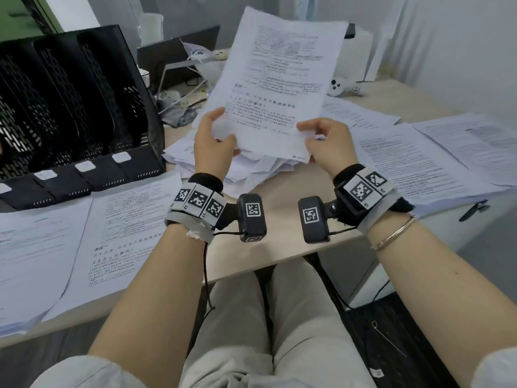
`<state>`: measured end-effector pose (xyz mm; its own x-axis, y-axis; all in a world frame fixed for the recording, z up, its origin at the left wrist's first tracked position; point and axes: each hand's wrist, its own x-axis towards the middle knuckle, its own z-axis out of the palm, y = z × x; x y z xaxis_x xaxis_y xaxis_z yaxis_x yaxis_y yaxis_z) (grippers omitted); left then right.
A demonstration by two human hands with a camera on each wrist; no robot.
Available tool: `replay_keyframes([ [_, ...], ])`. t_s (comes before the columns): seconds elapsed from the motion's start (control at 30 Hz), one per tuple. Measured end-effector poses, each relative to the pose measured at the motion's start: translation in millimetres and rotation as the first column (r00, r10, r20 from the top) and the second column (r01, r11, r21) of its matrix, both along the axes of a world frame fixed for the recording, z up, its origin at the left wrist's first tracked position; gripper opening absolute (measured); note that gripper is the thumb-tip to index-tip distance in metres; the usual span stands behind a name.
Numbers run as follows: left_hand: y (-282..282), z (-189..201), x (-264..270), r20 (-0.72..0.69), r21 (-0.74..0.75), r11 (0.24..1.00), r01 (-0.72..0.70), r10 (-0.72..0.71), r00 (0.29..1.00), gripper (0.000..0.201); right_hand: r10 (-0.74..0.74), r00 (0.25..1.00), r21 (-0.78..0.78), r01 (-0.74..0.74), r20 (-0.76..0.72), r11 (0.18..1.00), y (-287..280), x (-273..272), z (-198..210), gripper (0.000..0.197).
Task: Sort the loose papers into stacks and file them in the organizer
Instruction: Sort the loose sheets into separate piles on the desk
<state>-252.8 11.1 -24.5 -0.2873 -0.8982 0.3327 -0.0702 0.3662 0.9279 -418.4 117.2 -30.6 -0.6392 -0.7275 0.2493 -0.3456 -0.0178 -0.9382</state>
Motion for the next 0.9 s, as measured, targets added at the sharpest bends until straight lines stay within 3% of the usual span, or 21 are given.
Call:
replay_keyframes([
  [0.17,-2.6,-10.2,-10.8,-0.007,0.137,0.991,-0.009,0.01,1.0,0.04,-0.114,0.993,-0.02,0.113,-0.034,0.993,28.8,-28.2,3.3,0.047],
  [0.33,14.5,-8.4,-38.0,0.152,0.09,0.981,0.174,-0.187,0.971,0.026,-0.178,0.984,-0.037,0.177,0.0,0.983,56.8,-52.8,7.6,0.048],
  [0.5,30.6,-14.7,-64.4,0.219,0.214,0.936,0.278,-0.324,0.921,0.043,-0.209,0.977,-0.042,0.207,-0.045,0.977,86.3,-77.4,12.1,0.033],
  [0.63,37.7,-17.6,-81.3,0.202,0.2,0.955,0.219,-0.259,0.944,0.049,-0.281,0.957,-0.04,0.285,0.073,0.958,107.0,-92.6,6.8,0.032],
  [0.73,43.6,-16.5,-92.3,0.159,0.17,0.972,0.164,-0.192,0.968,0.051,-0.292,0.954,0.096,0.297,-0.064,0.95,121.6,-93.7,-2.1,0.027],
  [0.83,44.1,-18.5,-99.1,0.134,0.156,0.985,0.076,-0.098,0.986,0.056,-0.139,0.98,0.331,0.18,-0.144,0.926,129.7,-86.8,-19.5,0.025],
  [0.9,43.1,-21.1,-103.2,0.144,0.149,0.989,0.021,-0.043,0.989,0.059,-0.026,0.988,0.491,0.099,-0.155,0.866,131.1,-84.2,-34.3,0.035],
])
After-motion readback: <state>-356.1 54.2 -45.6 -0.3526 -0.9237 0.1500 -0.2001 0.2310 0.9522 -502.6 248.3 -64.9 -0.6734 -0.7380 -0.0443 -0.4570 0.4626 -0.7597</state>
